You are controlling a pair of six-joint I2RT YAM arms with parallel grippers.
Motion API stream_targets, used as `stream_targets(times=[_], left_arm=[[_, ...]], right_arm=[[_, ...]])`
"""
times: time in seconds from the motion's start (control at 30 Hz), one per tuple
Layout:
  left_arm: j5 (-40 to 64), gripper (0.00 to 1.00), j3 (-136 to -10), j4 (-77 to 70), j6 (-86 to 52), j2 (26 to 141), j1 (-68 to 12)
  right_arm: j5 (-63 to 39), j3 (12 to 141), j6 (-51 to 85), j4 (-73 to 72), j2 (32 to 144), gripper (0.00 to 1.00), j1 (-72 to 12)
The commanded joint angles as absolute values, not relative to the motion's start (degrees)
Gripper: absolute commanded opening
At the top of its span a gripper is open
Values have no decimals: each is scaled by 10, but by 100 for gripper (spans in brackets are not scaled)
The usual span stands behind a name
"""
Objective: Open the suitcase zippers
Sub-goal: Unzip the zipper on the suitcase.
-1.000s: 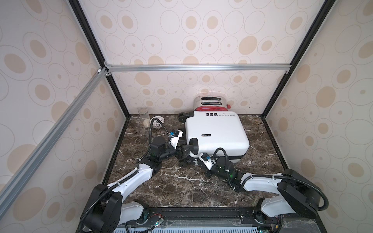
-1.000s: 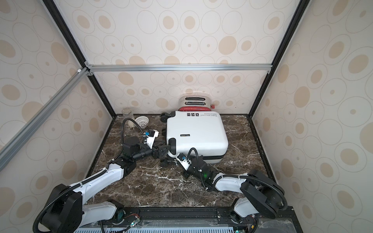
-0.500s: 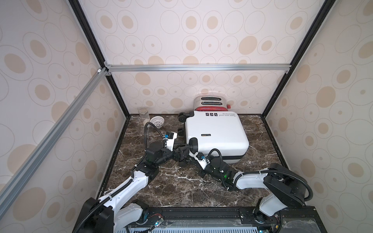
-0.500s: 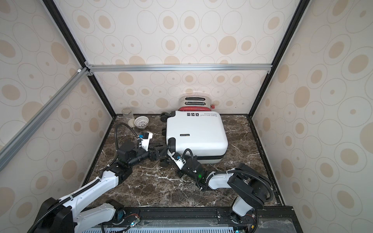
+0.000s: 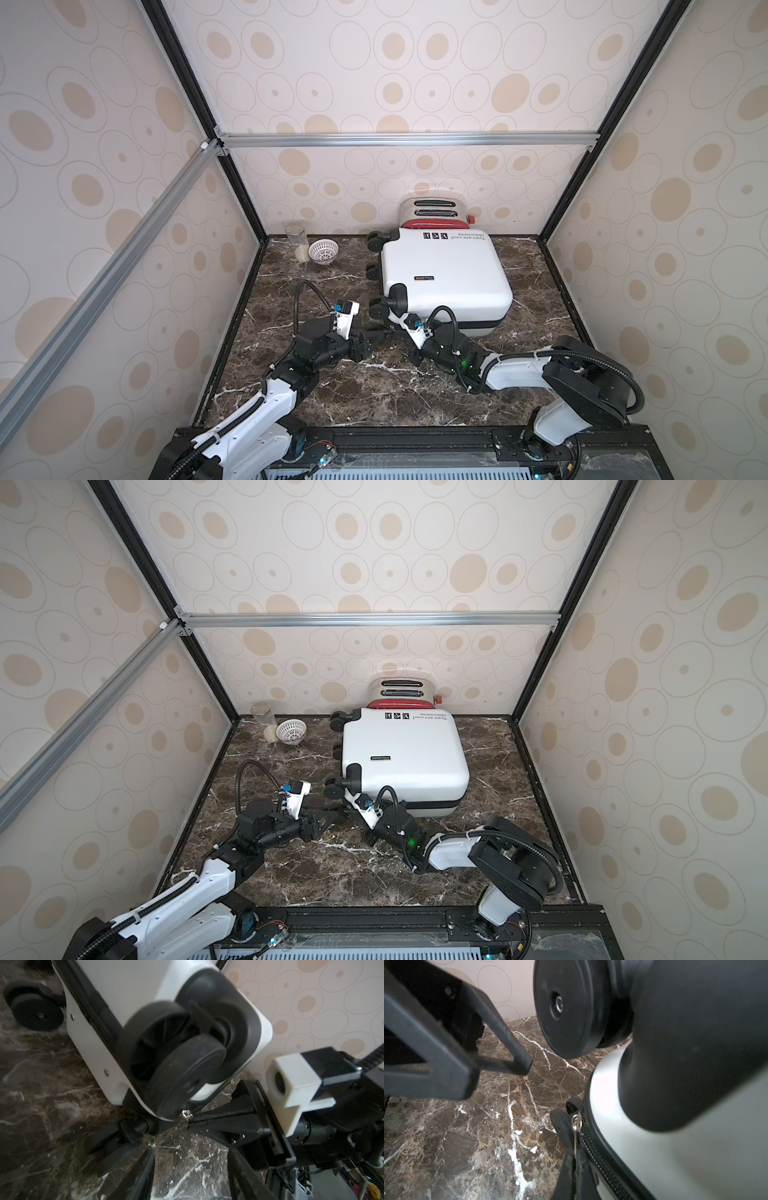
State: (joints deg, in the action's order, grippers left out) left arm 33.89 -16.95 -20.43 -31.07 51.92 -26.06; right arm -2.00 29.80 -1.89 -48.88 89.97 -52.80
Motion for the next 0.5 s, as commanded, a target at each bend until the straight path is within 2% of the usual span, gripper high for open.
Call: stream_targets(times=[0.0,0.17,0.3,0.47], left_arm=[[372,55,-158,-296,-367,533,-272],[350,51,-129,-415,-413,580,-300],[275,46,-90,-515,-455,591,-319],[228,47,-91,-556,-463,614,-354]], right_arm=[[-61,310,-19,-535,892,0,-535],[-69,308,-18,-535,890,0,-535],[-69,307,-17,-541,893,0,-535],[-71,307,-14,-546,896,0,-535]])
